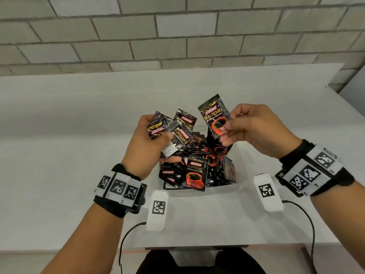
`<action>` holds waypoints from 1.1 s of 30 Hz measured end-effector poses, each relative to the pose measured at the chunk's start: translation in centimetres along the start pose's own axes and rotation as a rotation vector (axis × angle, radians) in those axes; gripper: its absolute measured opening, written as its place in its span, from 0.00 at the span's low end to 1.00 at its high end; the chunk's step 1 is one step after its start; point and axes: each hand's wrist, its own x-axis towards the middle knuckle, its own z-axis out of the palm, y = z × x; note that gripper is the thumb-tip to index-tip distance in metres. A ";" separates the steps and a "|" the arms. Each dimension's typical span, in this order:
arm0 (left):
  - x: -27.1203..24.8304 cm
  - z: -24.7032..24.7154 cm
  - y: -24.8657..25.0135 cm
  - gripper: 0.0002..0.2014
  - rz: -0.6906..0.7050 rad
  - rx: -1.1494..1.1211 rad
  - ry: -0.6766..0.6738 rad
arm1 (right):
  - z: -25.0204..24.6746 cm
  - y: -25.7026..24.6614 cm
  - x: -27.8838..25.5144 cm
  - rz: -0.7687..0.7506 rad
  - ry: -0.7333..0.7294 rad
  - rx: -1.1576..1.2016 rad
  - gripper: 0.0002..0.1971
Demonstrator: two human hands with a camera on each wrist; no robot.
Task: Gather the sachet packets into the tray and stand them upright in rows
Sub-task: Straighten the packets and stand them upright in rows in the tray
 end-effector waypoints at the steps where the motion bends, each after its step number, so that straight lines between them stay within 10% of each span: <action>1: -0.1 0.4 0.0 0.20 0.019 0.017 -0.019 | 0.4 0.0 -0.1 0.015 -0.023 0.023 0.07; 8: -0.2 2.1 0.6 0.21 0.097 0.093 -0.096 | 3.5 2.0 -0.7 0.101 -0.151 -0.341 0.08; 13: 0.0 1.6 0.7 0.23 0.101 0.194 -0.119 | 3.7 1.9 -0.9 -0.142 0.002 -0.784 0.12; 33: 0.1 -1.1 0.2 0.17 -0.007 0.032 -0.044 | -1.0 -0.8 0.6 -0.188 0.138 -0.560 0.14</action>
